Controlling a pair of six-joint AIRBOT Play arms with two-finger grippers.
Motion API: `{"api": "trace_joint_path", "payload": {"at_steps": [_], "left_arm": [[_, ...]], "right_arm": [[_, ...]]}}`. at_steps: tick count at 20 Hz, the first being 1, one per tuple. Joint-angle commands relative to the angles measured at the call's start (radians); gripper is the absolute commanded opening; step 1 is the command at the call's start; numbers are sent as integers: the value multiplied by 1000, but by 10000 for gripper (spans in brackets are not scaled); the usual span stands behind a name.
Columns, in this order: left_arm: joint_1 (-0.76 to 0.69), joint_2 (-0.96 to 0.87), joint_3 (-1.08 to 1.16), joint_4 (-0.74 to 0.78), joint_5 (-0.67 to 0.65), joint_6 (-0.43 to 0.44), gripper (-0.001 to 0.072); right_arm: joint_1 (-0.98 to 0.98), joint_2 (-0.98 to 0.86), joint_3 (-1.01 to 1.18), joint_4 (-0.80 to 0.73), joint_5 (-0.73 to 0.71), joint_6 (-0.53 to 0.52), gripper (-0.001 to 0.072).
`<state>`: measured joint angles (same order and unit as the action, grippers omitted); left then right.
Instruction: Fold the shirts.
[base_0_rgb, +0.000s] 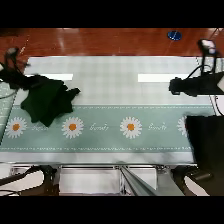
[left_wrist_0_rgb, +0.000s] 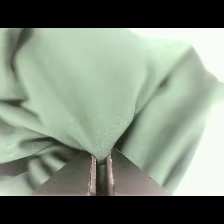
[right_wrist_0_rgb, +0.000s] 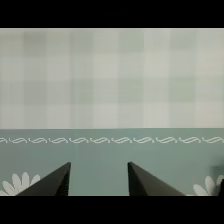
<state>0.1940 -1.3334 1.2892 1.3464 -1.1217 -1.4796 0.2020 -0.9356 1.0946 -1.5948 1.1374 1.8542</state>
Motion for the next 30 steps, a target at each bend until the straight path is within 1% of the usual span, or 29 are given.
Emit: {"api": "trace_joint_path", "payload": {"at_steps": [1,7,9,11,12,15,16,18,23,26,30], "left_arm": [[-3,116,157,-162,13,29,24],[-24,213,396,-442,10,32,24],[-83,245,406,-488,13,32,24],[-196,276,374,-484,46,32,24],[-264,299,333,-474,92,32,24],[-450,399,109,-464,325,8,24],[-491,434,21,-465,396,0,24],[-538,491,-134,-465,468,-14,24],[-624,536,-378,-468,404,-17,24],[-729,506,-482,-468,433,-17,25],[-837,373,-557,-469,503,-18,25]], "right_arm": [[1,111,1,-32,5,11,413],[1,237,1,-30,8,7,413],[1,267,1,-27,8,5,413],[1,285,1,-27,9,0,413],[1,289,1,-27,9,-3,413],[1,289,1,-31,12,-8,413],[1,289,1,-31,13,-9,413],[1,289,0,-30,15,-11,413],[1,289,0,-28,16,-11,413],[1,278,0,-27,23,-11,413],[1,253,-60,-28,26,-3,413]]}}
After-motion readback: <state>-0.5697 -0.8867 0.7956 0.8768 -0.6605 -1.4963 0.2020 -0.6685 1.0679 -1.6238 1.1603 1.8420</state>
